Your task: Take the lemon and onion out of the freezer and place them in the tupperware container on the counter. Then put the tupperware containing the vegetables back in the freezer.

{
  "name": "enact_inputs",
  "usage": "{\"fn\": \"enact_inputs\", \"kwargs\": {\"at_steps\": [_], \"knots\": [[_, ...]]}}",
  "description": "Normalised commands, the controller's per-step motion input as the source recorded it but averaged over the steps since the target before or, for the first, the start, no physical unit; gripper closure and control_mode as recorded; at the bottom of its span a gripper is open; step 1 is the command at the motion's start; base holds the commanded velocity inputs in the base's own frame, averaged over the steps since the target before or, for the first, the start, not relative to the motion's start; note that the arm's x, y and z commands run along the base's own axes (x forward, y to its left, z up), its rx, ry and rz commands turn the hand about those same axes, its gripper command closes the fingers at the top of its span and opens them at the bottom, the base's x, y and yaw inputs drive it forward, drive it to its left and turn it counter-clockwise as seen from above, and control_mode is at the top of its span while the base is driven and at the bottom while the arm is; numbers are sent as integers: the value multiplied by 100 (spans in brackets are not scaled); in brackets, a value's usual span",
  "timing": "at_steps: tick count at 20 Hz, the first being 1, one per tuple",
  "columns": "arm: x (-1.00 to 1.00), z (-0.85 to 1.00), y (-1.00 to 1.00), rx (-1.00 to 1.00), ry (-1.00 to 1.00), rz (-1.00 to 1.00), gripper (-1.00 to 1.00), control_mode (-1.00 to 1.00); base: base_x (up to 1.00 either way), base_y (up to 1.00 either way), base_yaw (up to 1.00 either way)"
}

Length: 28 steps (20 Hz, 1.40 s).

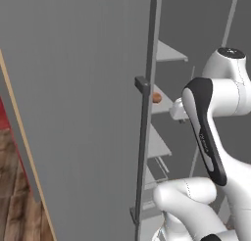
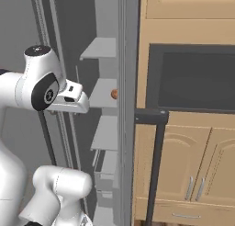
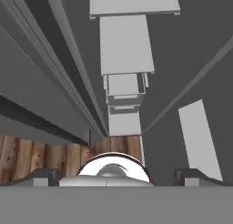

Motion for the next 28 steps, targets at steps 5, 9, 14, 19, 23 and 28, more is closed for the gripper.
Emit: {"fn": "enact_inputs", "kwargs": {"at_steps": [5,9,14,19,23,28], "knots": [[0,0,0,0,0,0,-100,100,59,-18,9],[22,0,-31,3,0,3,-100,-100,12,-7,2],[37,-4,-48,6,-1,0,-100,-100,0,0,0],[60,-12,-23,2,-1,0,-100,-100,0,0,0],[72,-12,0,0,0,0,-100,-100,0,0,0],[63,-32,0,0,-1,0,-100,-100,0,0,0]]}}
